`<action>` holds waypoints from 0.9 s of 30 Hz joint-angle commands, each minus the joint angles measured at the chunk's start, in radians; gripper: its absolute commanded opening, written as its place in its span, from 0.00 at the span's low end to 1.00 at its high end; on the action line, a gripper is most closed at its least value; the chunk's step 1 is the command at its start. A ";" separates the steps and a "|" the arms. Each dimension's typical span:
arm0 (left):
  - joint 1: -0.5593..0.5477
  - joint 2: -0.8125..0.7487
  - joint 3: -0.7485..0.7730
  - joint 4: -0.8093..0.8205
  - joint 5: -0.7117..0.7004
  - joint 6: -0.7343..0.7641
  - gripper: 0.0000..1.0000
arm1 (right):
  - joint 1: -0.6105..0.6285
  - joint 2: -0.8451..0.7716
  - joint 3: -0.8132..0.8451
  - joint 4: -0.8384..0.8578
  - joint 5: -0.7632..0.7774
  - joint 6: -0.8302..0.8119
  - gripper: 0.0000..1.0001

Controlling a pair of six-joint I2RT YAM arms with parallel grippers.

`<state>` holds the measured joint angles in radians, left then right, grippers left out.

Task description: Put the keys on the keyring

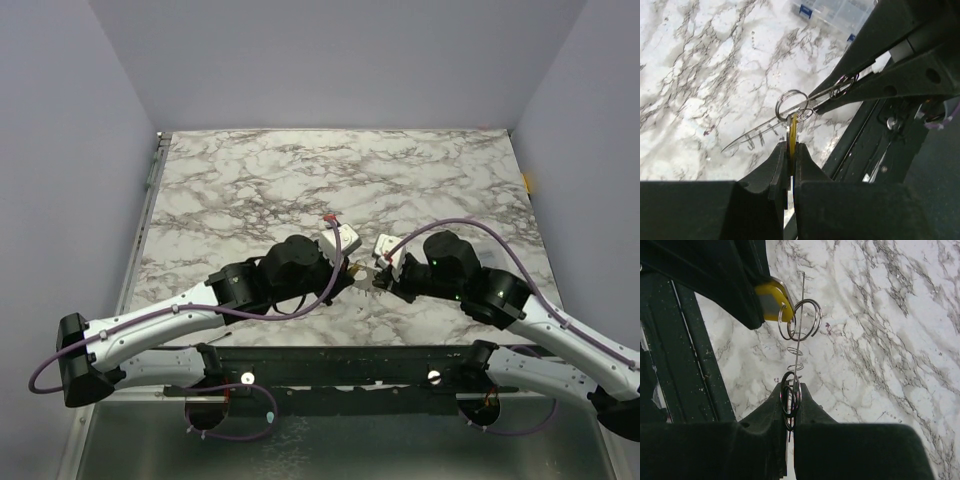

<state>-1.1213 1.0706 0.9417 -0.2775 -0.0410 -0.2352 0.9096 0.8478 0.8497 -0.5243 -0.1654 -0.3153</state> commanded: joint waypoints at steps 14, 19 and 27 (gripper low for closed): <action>-0.004 -0.003 0.163 -0.416 -0.133 0.285 0.00 | -0.002 -0.006 0.017 -0.125 -0.122 -0.029 0.00; -0.005 -0.037 0.198 -0.431 -0.126 0.328 0.00 | -0.002 -0.012 0.005 -0.107 -0.139 -0.031 0.00; -0.005 -0.047 0.221 -0.426 -0.084 0.361 0.00 | -0.002 -0.002 -0.005 -0.076 -0.144 -0.027 0.02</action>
<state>-1.1454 1.0561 1.1248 -0.6449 -0.0738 0.0837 0.9104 0.8505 0.8478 -0.5449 -0.2947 -0.3405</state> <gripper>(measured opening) 0.074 0.085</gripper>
